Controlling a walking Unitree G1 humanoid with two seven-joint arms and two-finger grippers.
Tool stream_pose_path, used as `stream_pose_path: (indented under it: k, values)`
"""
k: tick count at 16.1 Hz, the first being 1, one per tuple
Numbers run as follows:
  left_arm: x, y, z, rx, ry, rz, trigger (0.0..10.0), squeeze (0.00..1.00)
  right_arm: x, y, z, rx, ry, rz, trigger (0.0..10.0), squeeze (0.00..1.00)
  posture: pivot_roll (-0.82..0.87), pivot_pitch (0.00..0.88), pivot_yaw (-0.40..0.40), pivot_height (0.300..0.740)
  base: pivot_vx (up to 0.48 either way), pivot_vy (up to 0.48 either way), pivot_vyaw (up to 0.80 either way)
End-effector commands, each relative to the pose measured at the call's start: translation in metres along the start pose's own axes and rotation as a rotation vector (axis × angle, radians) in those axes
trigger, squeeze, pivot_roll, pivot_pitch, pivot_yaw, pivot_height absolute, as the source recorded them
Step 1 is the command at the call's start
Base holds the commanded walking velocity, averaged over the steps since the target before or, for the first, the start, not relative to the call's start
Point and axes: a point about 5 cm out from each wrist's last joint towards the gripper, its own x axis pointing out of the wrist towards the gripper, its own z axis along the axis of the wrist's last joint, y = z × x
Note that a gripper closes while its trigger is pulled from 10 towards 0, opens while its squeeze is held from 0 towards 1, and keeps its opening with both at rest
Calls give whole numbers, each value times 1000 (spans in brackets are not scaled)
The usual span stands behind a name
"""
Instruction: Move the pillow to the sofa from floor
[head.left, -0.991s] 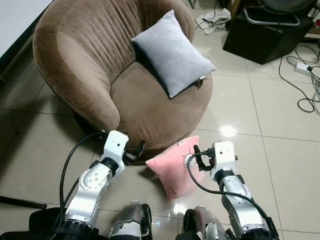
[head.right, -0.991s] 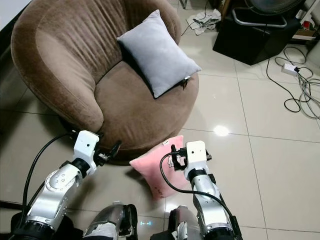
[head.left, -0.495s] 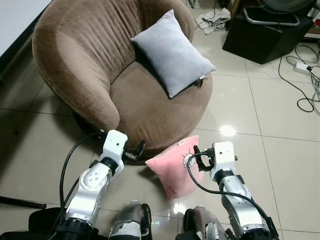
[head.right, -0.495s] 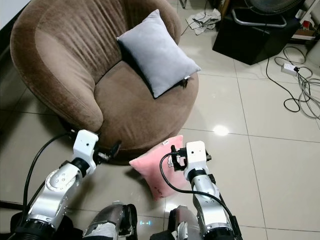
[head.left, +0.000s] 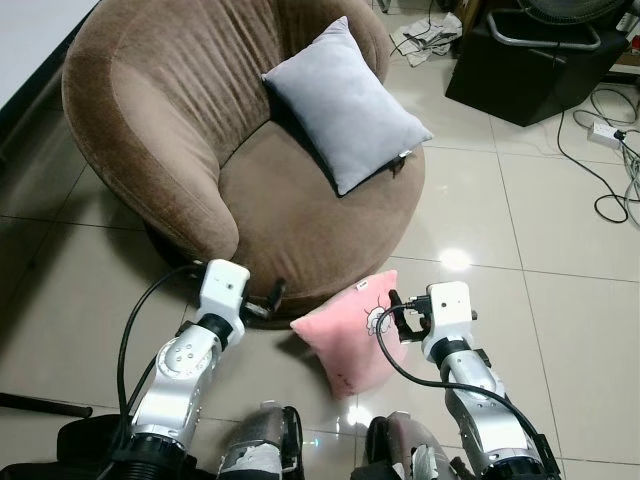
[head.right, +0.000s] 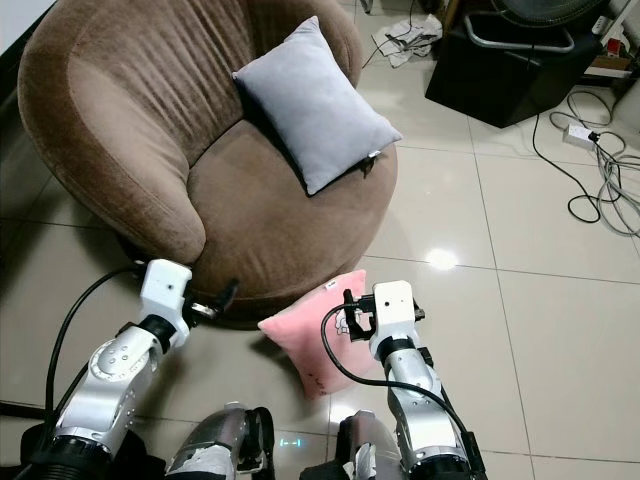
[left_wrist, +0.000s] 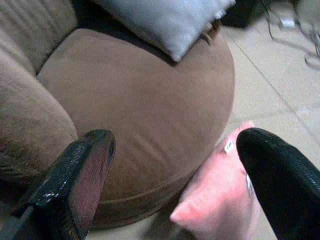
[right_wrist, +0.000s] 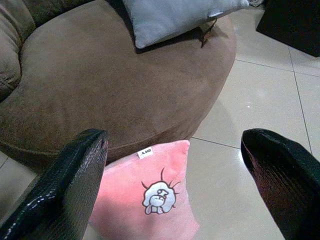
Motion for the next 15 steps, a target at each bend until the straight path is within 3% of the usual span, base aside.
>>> stream_pose_path:
  k: [1,3,7,11,15]
  values:
    - [-3,5,-7,-57,23,43,10000,1000,-4,-1,-5,12,26,-1,10000,0,89,194,-24,695,0,0,0]
    - [-3,12,-4,-70,-13,82,10000,1000,-2,-3,7,21,-49,-10,10000,0,105,169,-40,695,0,0,0]
    - [2,13,7,-74,-81,102,10000,1000,2,-11,27,4,-183,-35,10000,0,136,139,-83,695,0,0,0]
    - [-2,9,7,-72,-116,104,10000,1000,4,-19,27,-19,-200,-48,10000,0,162,136,-117,695,0,0,0]
    - [7,11,9,-96,-157,169,10000,1000,15,-25,37,-50,-210,-19,10000,0,190,102,-215,695,0,0,0]
